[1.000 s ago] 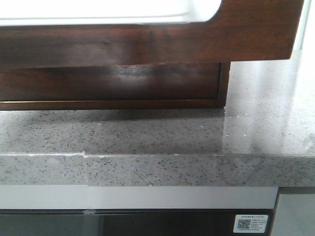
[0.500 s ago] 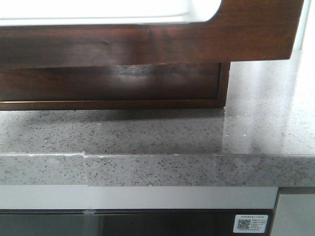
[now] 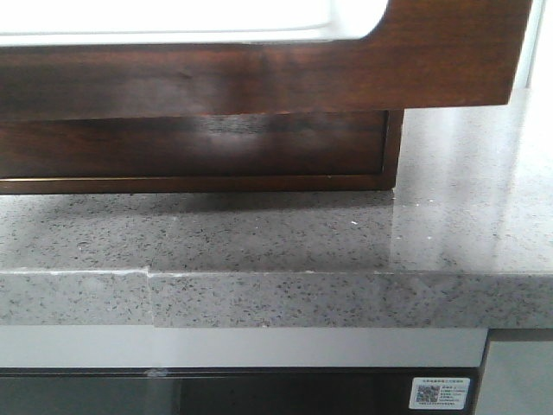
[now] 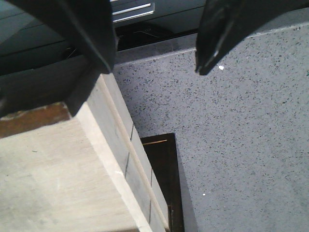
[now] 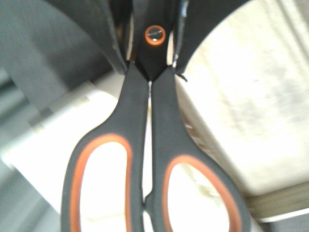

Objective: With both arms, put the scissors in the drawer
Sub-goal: 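Carry the scissors with the right gripper over the open drawer and lower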

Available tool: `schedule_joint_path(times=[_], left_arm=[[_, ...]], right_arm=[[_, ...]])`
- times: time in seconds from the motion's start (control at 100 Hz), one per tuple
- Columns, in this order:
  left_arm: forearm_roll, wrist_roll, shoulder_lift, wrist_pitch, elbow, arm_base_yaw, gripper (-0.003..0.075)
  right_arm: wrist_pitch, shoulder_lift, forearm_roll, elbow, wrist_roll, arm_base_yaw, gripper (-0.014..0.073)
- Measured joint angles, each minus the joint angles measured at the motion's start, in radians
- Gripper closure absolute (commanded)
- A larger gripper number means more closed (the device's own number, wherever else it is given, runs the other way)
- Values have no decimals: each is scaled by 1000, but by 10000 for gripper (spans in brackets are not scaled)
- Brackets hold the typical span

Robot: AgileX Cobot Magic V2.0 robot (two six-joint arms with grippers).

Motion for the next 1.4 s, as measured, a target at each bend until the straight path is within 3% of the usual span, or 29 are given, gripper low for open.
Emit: schedule_joint_path(times=[0.2, 0.21, 0.22, 0.44, 0.73, 1.04, 1.3, 1.4], left_arm=[[0, 0, 0, 0, 0, 0, 374], [0, -273, 0, 0, 0, 0, 374], [0, 0, 0, 0, 0, 0, 374], [0, 0, 0, 0, 0, 0, 374], [0, 0, 0, 0, 0, 0, 374], [0, 0, 0, 0, 0, 0, 374], [0, 0, 0, 0, 0, 0, 374], [0, 0, 0, 0, 0, 0, 374]], right_arm=[[28, 76, 6, 0, -209, 175, 648], [28, 80, 7, 0, -214, 179, 648], [30, 87, 7, 0, -218, 187, 648], [31, 220, -29, 0, -303, 281, 648], [31, 386, -292, 0, -312, 420, 647], [33, 454, -379, 0, -308, 436, 638], [37, 454, -381, 0, -297, 436, 408], [39, 454, -381, 0, -275, 436, 384]])
